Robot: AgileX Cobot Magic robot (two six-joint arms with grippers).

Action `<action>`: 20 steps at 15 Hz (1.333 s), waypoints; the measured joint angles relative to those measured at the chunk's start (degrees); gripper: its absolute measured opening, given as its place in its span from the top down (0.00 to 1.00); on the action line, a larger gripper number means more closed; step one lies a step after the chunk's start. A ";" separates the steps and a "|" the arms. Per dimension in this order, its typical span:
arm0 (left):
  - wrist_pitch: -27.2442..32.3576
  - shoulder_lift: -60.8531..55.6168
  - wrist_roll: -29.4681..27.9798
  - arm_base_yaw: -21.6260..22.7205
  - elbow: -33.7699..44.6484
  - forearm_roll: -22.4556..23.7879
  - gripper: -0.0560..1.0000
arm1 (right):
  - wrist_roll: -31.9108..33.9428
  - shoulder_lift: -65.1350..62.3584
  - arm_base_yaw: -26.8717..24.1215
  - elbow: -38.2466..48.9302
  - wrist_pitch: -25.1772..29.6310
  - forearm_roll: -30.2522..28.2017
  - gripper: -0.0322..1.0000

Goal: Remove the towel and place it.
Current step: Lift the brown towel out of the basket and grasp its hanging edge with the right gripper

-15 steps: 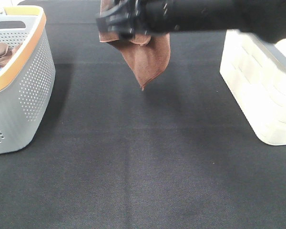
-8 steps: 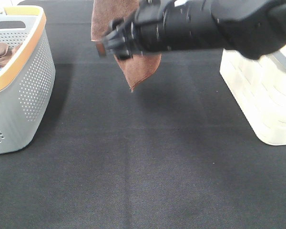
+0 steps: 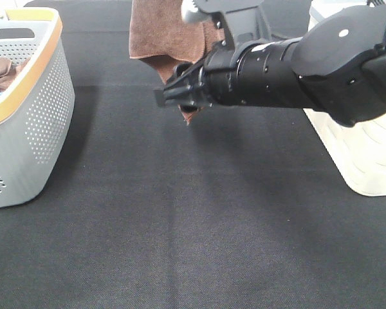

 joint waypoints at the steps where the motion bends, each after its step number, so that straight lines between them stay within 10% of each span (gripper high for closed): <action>1: 0.11 0.00 0.00 0.00 0.00 0.00 0.95 | 0.00 0.00 0.00 0.00 -1.72 0.11 0.38; 9: 0.40 0.00 0.00 0.00 0.00 0.00 0.95 | 0.00 0.00 0.00 -5.16 -3.27 0.11 0.40; 16: 0.57 0.00 0.00 0.00 0.00 -0.06 0.95 | 0.00 3.55 0.00 -7.45 -4.07 0.11 0.79; 20: 0.69 0.00 0.00 0.00 0.00 3.90 0.95 | -0.46 2.69 -0.57 -7.51 5.21 0.17 0.97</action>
